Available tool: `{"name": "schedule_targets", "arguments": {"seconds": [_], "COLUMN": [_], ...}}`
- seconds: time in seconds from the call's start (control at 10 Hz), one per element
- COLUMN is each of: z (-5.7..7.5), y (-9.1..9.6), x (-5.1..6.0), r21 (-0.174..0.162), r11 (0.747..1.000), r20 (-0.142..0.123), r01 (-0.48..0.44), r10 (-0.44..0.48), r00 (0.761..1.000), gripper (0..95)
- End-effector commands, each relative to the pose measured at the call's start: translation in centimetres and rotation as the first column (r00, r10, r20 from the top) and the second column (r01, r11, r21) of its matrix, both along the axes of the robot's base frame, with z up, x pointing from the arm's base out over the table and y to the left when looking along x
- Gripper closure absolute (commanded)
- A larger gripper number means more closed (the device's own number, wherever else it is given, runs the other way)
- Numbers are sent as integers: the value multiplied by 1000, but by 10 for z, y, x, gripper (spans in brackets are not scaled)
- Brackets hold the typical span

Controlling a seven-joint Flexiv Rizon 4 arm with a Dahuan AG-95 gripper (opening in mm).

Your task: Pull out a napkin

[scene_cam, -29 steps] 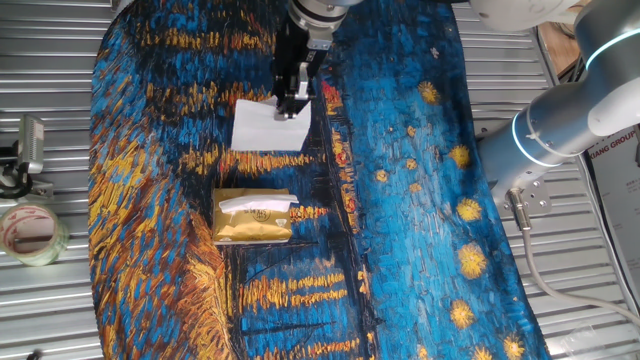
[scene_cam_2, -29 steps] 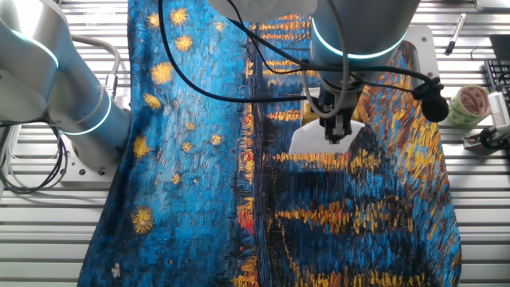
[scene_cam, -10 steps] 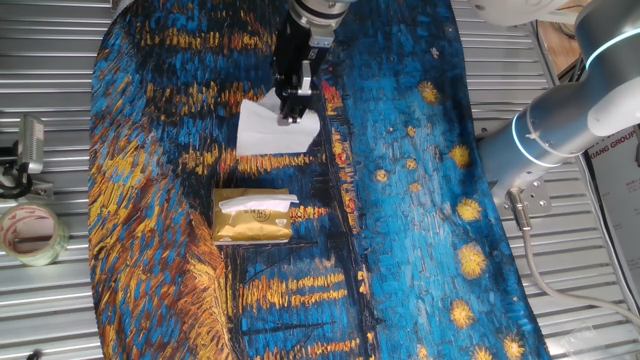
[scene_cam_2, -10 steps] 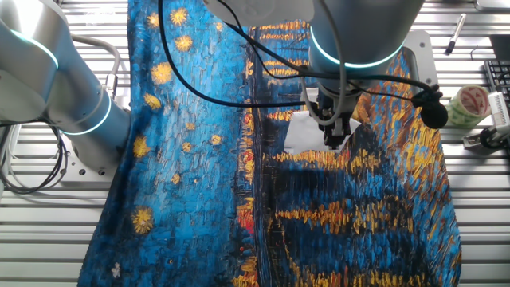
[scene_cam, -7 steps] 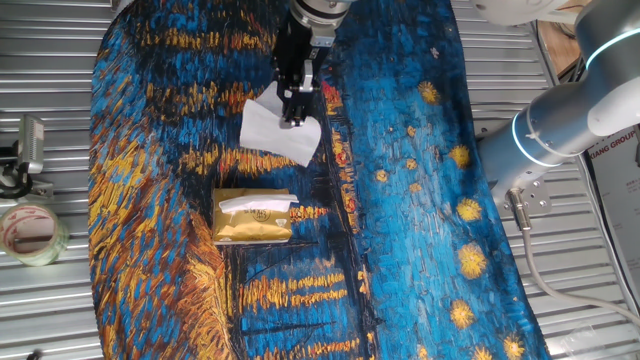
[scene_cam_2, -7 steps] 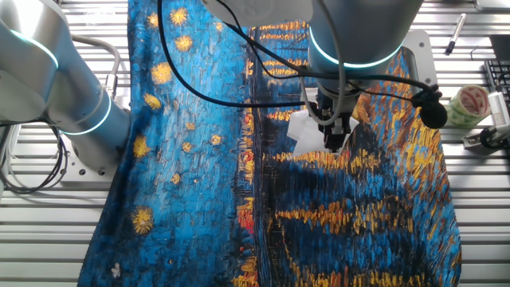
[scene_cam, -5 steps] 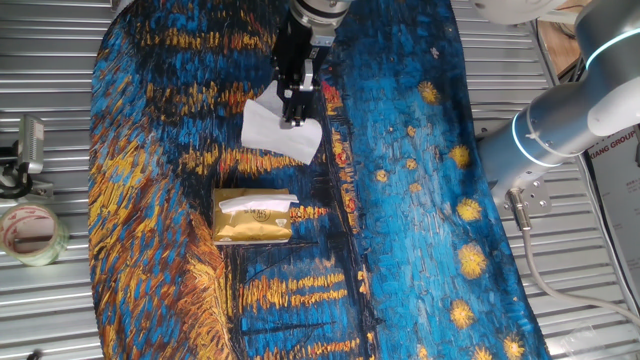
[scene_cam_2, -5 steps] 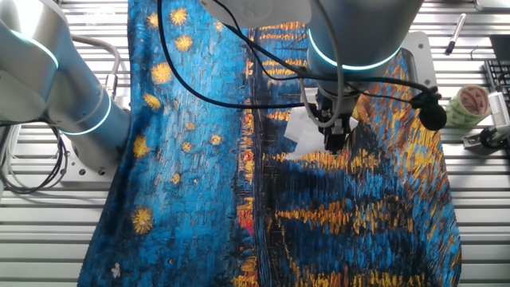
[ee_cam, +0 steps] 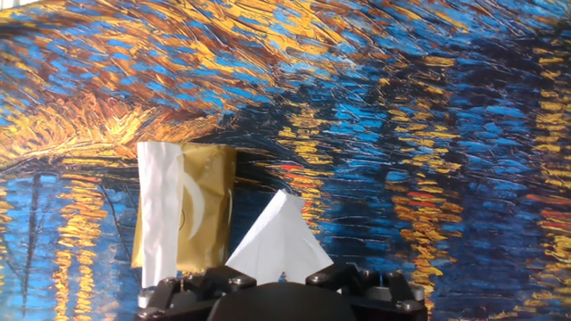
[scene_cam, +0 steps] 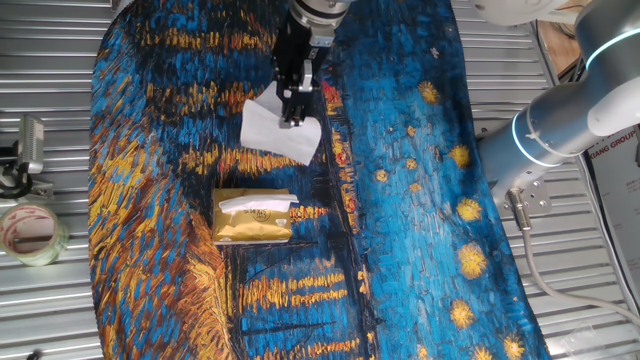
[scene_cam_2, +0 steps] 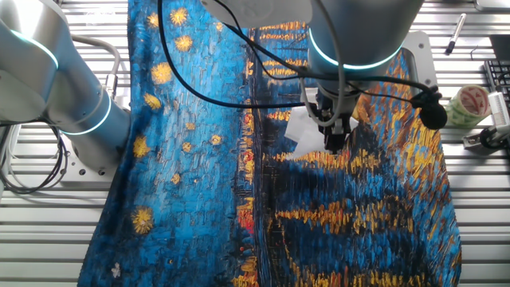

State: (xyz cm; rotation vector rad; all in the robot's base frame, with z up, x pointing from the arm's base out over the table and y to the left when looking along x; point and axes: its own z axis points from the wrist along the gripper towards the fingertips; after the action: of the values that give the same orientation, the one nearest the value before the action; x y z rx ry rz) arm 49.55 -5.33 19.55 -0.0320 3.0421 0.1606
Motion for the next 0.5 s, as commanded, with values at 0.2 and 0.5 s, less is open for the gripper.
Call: {"name": "schedule_targets", "arguments": {"seconds": [0.2,0.5], "z": [0,-1], "y": [0,0], "x": [0,0], "r21": [7,9], "r11": [1000,1000], "r20": [-1,0], "r01": [0,0], "r10": [0,0], "r00": [1000,1000], "gripper": [950,950]}}
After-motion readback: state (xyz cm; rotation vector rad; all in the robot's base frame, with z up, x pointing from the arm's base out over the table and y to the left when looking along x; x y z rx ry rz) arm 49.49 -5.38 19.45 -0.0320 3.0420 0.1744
